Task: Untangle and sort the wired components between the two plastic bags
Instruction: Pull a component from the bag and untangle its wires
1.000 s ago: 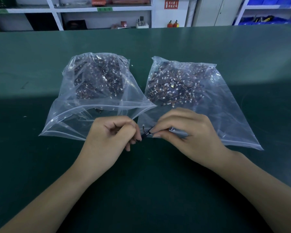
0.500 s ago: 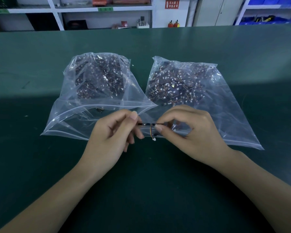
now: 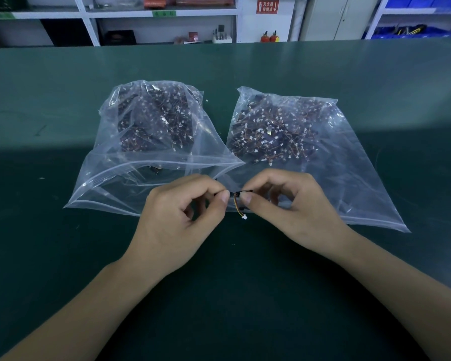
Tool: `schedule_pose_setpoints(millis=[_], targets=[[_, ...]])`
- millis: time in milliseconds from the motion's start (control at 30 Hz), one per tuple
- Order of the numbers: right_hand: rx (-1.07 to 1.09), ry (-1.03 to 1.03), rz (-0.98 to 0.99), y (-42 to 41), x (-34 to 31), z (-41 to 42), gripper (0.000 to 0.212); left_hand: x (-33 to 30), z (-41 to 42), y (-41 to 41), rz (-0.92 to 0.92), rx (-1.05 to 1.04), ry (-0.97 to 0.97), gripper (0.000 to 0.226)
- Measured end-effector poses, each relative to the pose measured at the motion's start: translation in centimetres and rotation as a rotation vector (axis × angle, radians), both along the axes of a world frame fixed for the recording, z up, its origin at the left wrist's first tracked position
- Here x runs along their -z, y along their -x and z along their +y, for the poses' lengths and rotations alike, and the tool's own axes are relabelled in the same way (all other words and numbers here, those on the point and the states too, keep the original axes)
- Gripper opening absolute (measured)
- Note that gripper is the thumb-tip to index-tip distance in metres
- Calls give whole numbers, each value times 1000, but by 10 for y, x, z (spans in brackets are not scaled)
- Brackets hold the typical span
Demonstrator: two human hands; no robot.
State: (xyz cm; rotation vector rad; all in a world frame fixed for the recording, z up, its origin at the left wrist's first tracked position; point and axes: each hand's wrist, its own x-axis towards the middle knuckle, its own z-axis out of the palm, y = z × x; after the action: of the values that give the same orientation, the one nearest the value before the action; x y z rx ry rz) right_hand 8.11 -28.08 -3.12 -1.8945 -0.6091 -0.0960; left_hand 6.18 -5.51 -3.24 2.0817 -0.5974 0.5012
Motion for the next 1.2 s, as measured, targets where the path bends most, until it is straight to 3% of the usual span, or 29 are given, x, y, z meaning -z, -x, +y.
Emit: schedule_pose_setpoints(millis=[1200], targets=[[-6, 3, 7, -1, 1, 1, 10, 3, 0, 0, 27, 7, -11, 16]])
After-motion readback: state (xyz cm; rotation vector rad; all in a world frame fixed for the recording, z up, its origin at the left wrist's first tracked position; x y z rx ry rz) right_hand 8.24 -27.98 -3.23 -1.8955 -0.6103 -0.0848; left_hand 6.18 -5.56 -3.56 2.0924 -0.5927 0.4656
